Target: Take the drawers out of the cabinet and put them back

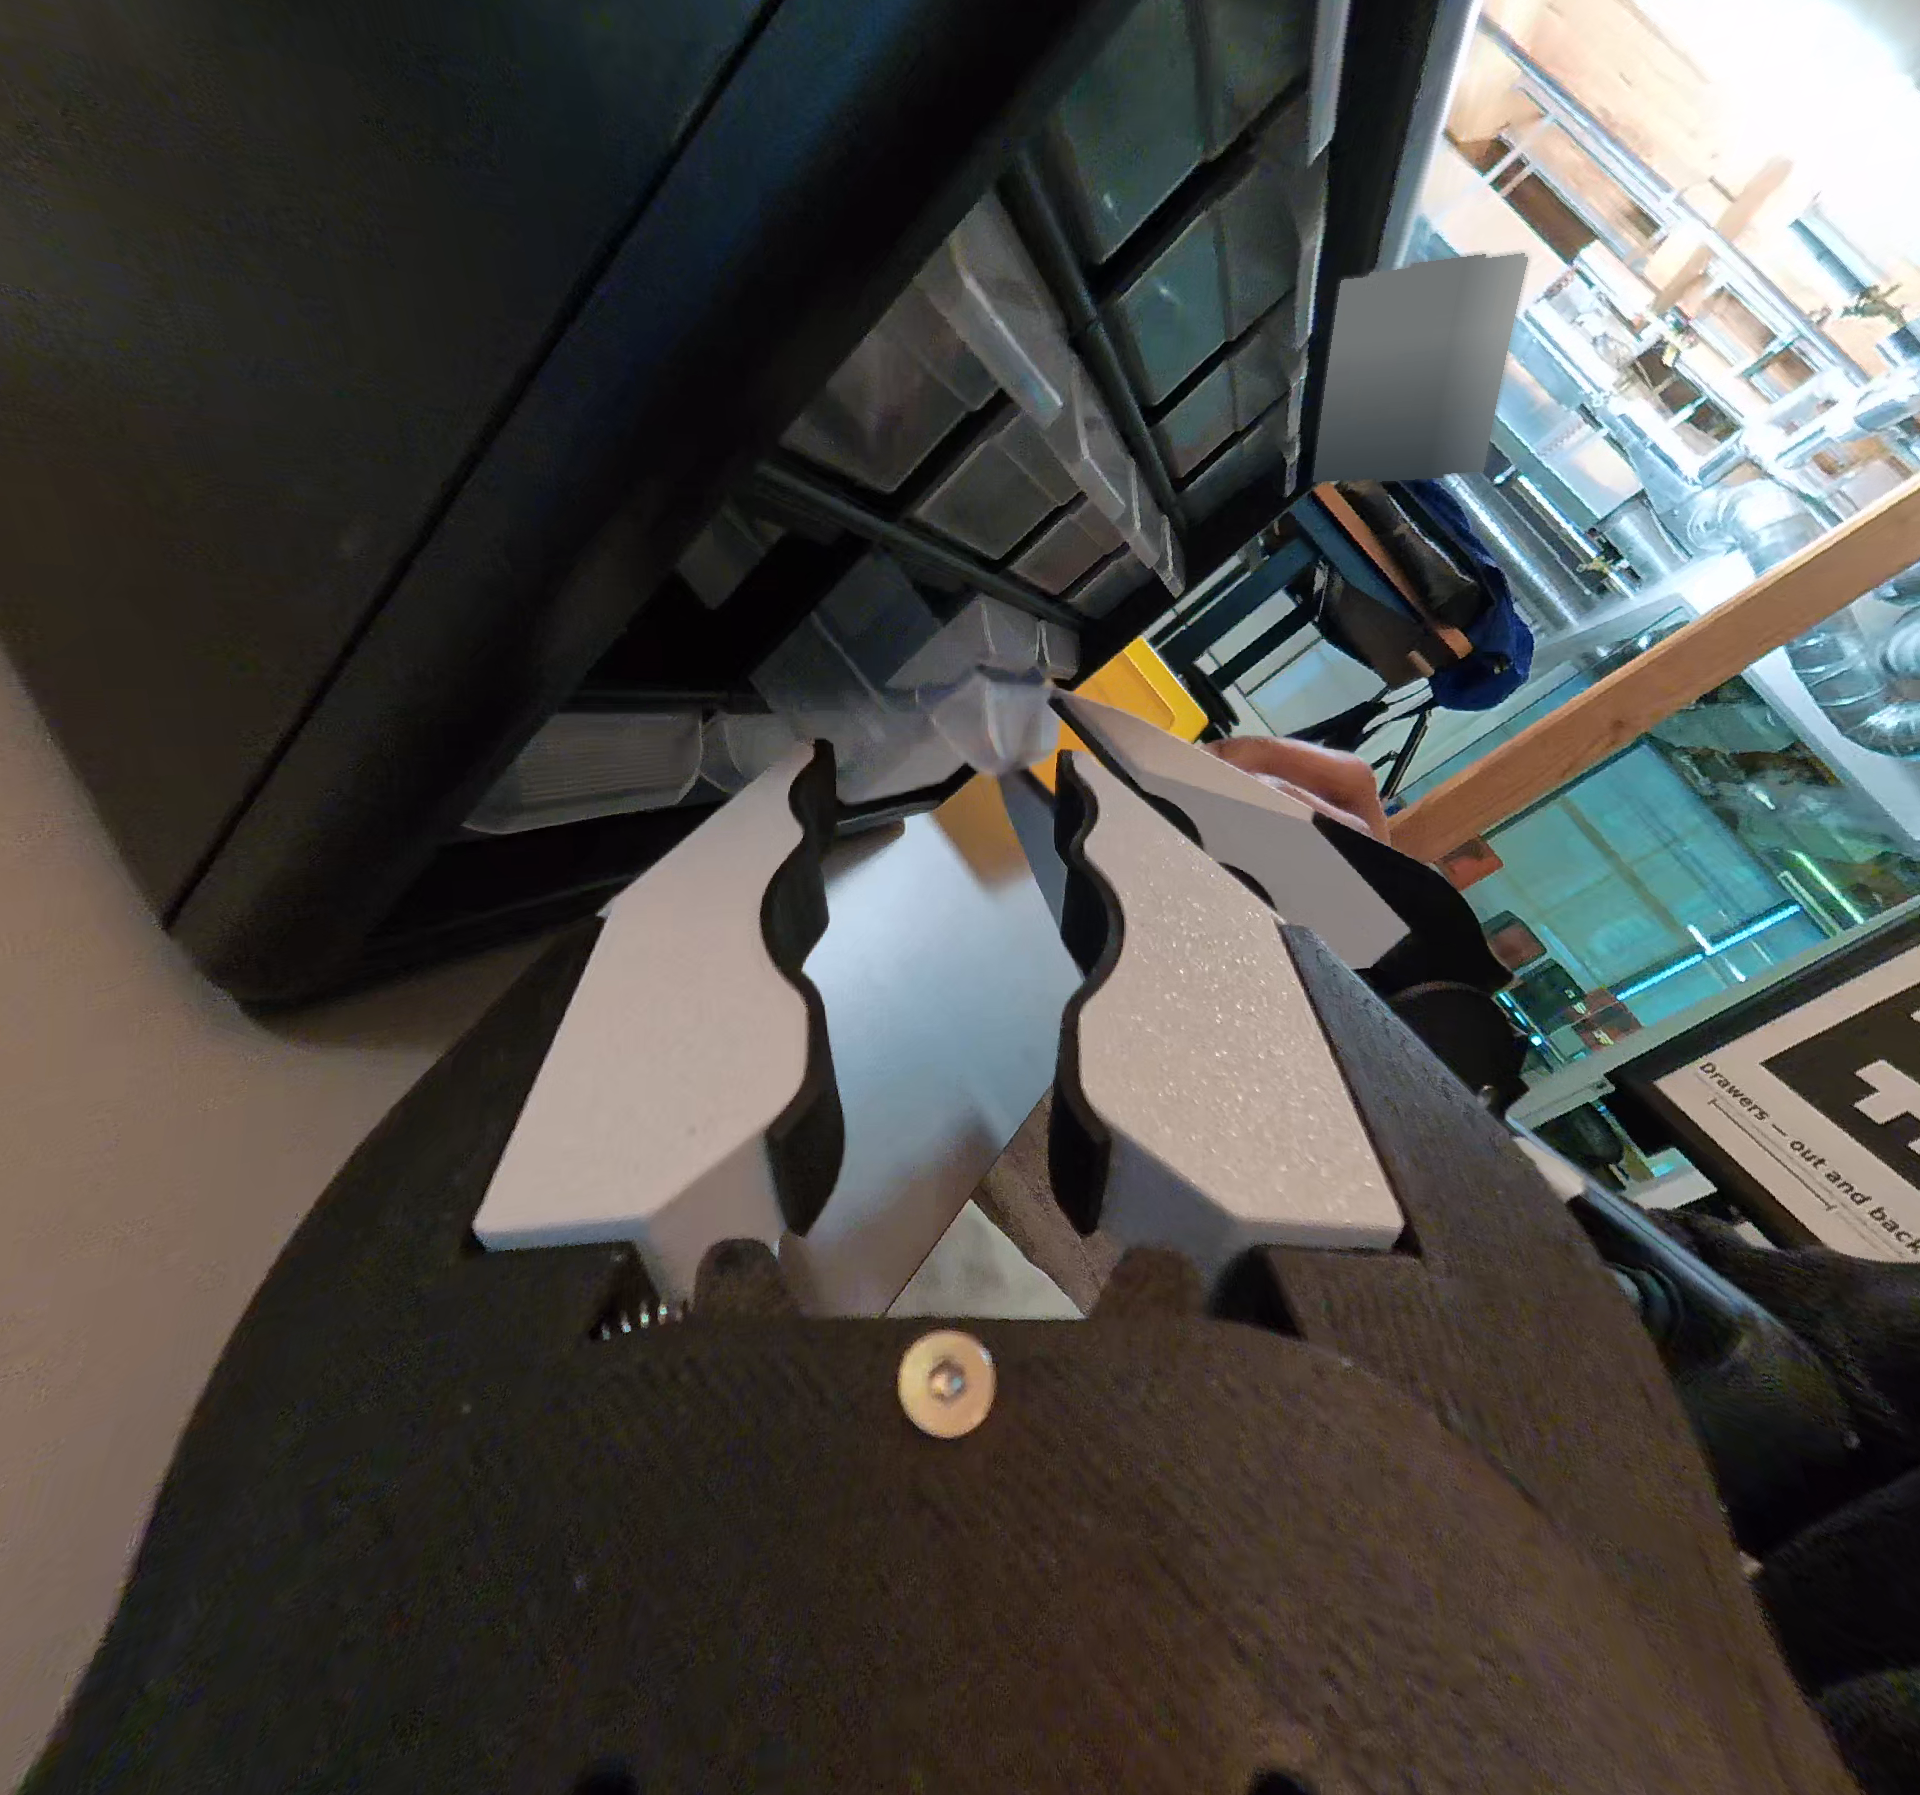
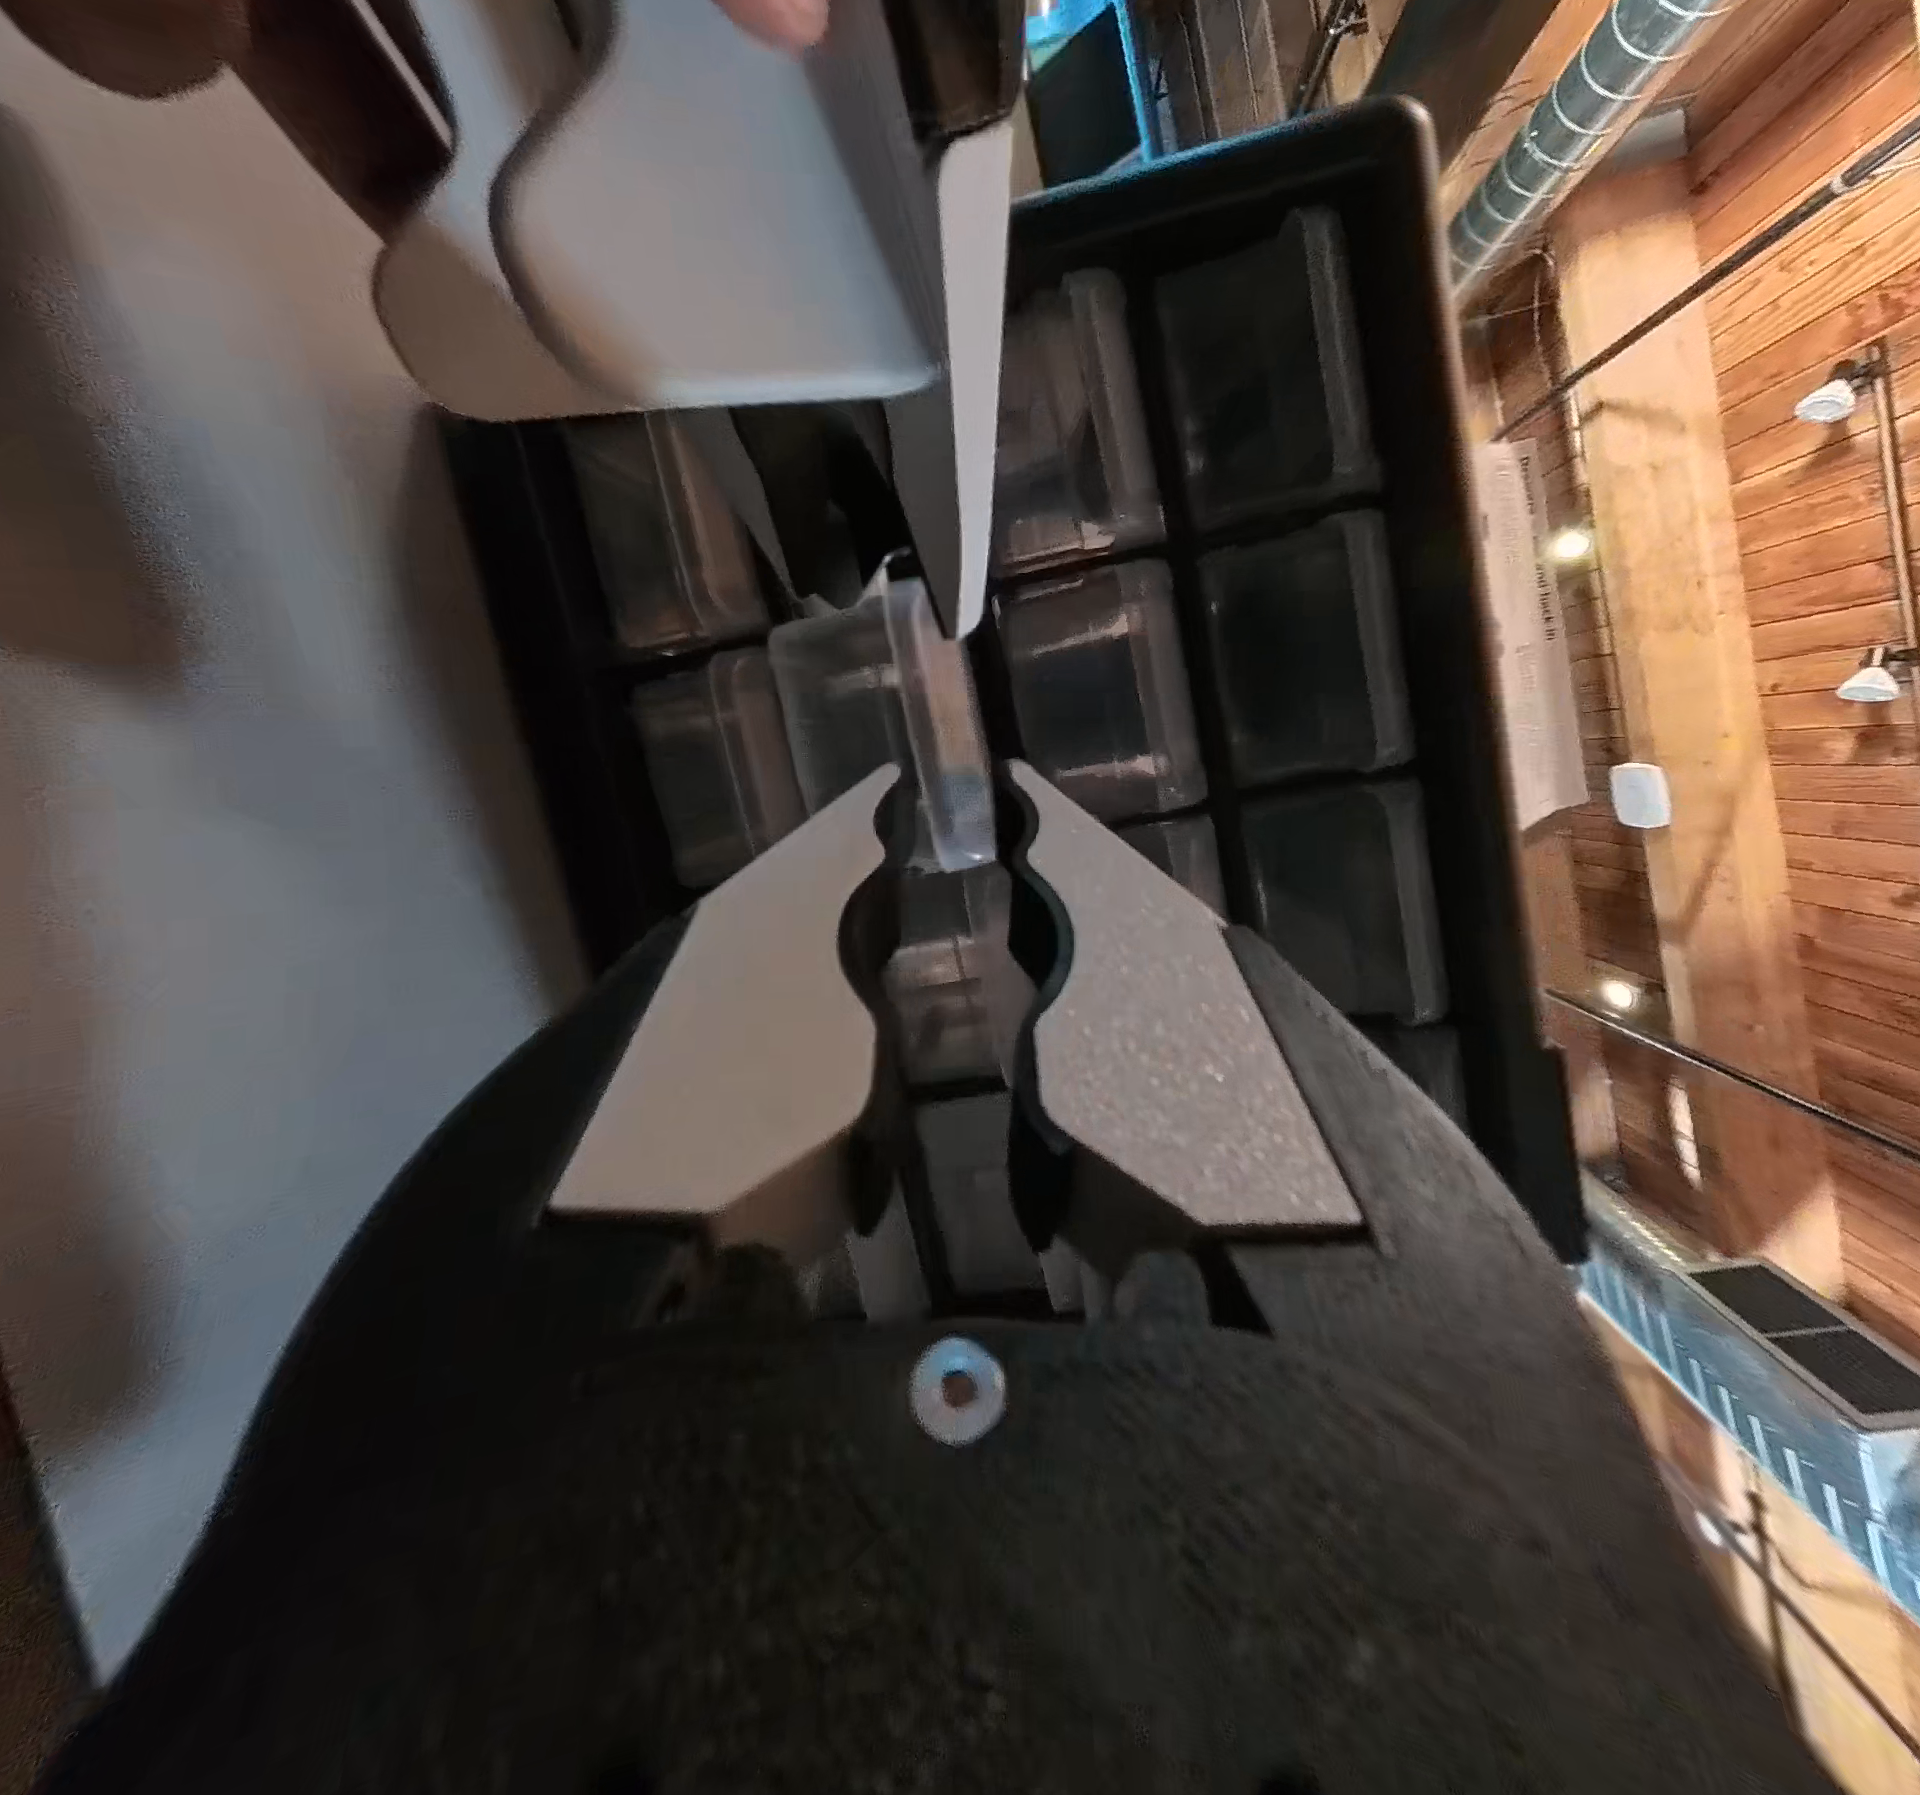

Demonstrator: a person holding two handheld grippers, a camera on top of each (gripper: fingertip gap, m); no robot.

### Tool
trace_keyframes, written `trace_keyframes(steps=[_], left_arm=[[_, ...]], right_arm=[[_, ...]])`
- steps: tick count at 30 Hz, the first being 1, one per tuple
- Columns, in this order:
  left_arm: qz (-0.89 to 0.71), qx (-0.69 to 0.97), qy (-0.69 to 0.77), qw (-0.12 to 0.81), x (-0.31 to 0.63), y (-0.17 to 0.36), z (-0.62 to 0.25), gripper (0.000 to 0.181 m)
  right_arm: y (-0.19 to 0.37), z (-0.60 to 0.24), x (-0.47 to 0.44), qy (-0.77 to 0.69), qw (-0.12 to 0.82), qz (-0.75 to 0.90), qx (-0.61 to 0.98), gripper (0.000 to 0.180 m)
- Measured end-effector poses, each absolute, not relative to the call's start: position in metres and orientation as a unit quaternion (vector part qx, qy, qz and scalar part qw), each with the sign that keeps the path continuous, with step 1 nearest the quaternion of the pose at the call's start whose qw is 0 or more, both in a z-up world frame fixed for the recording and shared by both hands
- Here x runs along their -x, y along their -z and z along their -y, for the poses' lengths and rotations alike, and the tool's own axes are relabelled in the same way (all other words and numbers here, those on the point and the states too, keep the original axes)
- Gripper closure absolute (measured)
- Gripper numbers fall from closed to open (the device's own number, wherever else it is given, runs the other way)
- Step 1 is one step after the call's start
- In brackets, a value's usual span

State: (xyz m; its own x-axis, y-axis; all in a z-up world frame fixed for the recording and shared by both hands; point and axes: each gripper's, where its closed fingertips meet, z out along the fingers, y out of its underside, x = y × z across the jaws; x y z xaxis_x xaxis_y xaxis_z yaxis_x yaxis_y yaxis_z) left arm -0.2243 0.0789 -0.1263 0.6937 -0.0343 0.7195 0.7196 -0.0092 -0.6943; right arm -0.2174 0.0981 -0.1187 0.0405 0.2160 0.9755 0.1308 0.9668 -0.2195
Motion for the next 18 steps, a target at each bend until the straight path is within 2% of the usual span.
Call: trace_keyframes(steps=[3,10,18], left_arm=[[0.260,0.648,0.278,0.660,0.227,0.123,-0.077,0.140],[0.257,0.643,0.281,0.664,0.227,0.121,-0.077,0.139],[0.260,0.641,0.252,0.677,0.236,0.117,-0.071,0.139]], right_arm=[[0.119,-0.096,0.215,-0.035,0.703,0.699,0.128,0.153],[0.125,-0.099,0.224,-0.017,0.673,0.726,0.143,0.144],[0.126,-0.101,0.222,-0.006,0.641,0.753,0.146,0.162]])
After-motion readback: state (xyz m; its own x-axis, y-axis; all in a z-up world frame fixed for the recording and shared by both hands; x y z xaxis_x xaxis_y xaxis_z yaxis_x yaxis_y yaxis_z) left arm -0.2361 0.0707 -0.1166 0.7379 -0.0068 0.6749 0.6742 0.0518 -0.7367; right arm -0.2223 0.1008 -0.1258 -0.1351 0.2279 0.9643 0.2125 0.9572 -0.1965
